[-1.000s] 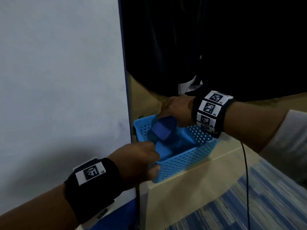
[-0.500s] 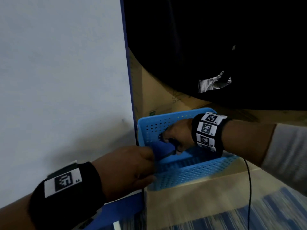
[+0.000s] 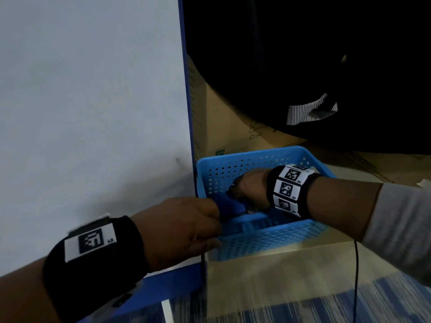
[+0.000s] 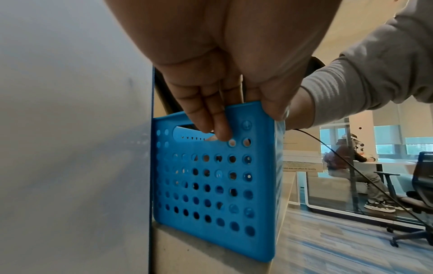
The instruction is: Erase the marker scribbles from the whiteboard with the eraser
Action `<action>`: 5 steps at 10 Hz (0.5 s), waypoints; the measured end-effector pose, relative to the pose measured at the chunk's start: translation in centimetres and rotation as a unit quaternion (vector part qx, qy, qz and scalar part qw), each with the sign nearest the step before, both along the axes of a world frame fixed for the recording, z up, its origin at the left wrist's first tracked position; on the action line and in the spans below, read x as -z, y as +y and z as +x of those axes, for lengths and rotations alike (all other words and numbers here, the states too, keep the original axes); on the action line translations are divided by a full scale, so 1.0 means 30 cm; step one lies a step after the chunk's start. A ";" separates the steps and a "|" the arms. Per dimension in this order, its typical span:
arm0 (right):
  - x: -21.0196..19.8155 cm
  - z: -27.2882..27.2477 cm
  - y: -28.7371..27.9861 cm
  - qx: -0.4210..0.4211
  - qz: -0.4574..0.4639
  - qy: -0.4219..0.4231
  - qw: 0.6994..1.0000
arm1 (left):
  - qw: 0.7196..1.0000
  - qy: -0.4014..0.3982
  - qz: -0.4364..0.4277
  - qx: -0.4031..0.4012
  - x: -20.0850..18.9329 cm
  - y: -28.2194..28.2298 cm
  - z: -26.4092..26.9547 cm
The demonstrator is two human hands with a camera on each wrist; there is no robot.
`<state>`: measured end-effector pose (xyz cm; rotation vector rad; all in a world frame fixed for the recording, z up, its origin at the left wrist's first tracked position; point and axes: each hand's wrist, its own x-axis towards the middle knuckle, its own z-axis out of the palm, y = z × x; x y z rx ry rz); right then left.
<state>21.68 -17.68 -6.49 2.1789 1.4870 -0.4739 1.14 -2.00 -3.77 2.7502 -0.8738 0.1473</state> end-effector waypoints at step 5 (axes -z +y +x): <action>-0.388 -0.171 0.044 -0.036 0.094 -0.023 0.995 | 0.997 -0.044 0.008 -0.067 -0.039 -0.007 -0.048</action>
